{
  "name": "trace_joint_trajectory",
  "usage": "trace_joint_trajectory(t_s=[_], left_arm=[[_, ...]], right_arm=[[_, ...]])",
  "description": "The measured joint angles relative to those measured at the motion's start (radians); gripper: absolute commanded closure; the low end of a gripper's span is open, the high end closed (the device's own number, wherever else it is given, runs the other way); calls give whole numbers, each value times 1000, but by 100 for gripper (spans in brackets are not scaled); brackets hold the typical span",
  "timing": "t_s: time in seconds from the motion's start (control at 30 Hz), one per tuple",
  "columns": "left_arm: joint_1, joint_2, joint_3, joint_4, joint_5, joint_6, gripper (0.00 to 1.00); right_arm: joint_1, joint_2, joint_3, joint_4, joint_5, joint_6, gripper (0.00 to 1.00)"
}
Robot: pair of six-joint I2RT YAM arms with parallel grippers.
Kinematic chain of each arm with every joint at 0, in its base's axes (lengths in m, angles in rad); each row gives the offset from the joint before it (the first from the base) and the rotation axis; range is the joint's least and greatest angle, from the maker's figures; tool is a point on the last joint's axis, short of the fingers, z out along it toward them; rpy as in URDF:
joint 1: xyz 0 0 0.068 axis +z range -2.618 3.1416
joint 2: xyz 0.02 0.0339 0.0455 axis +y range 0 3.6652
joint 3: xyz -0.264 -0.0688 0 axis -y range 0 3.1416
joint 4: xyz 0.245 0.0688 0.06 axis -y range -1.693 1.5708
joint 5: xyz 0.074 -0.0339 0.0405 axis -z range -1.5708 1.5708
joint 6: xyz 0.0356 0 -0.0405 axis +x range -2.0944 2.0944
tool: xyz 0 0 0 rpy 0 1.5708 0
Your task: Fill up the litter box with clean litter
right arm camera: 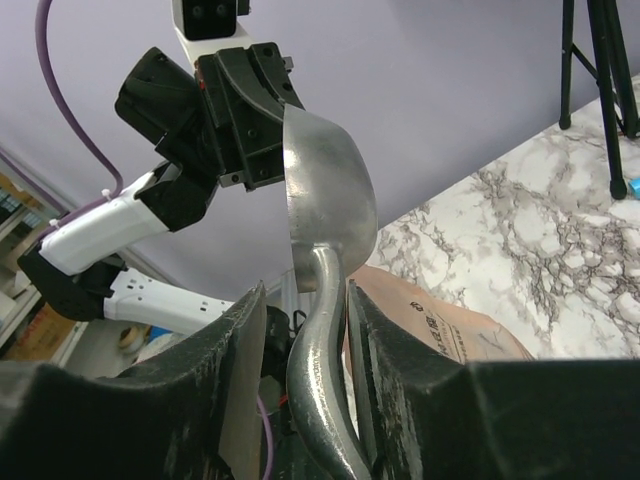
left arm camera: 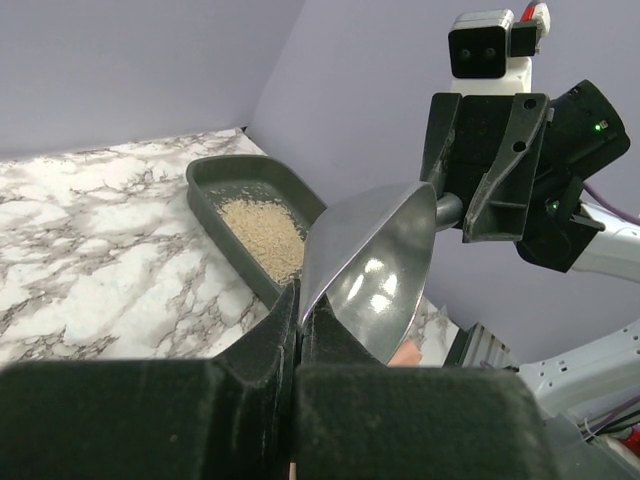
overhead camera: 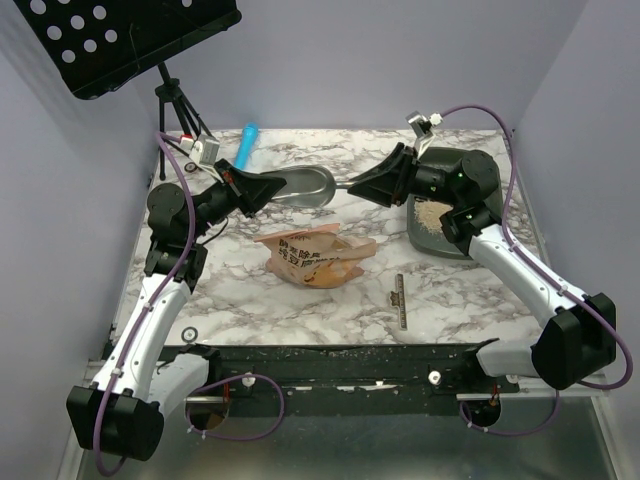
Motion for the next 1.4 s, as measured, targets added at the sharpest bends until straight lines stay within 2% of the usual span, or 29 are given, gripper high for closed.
trace_joint_trajectory(t_s=[0.17,0.3,0.33,0.37,0.4,0.47,0.57,0.77,1.07,1.2,1.4], left_arm=[[0,0,0,-2,0,0,100],[0,0,0,-6,2,-7,100],[1,0,0,-7,4,-12,100],[1,-2,0,-2,7,-15,100],[0,-5,0,0,5,-14,95],[1,-6,1,-2,6,-11,78],[1,-6,0,-10,6,0,63],[1,-6,0,-30,20,41,45],[-6,-106,1,-232,31,220,16],[-32,-154,3,-344,6,331,13],[-107,-172,18,-525,-31,514,10]], right_arm=[[0,0,0,-20,0,-18,68],[0,-2,2,-30,-16,-14,98],[0,-4,7,-31,-23,-12,99],[0,-6,13,-40,-19,-21,99],[-1,-6,16,-46,-19,-23,100],[0,-8,18,-55,-14,-31,100],[0,-16,18,-81,-5,-49,100],[0,-58,34,-212,40,-118,100],[0,-229,200,-639,217,-299,100],[0,-282,307,-821,296,-375,100],[0,-302,356,-1066,363,-477,100]])
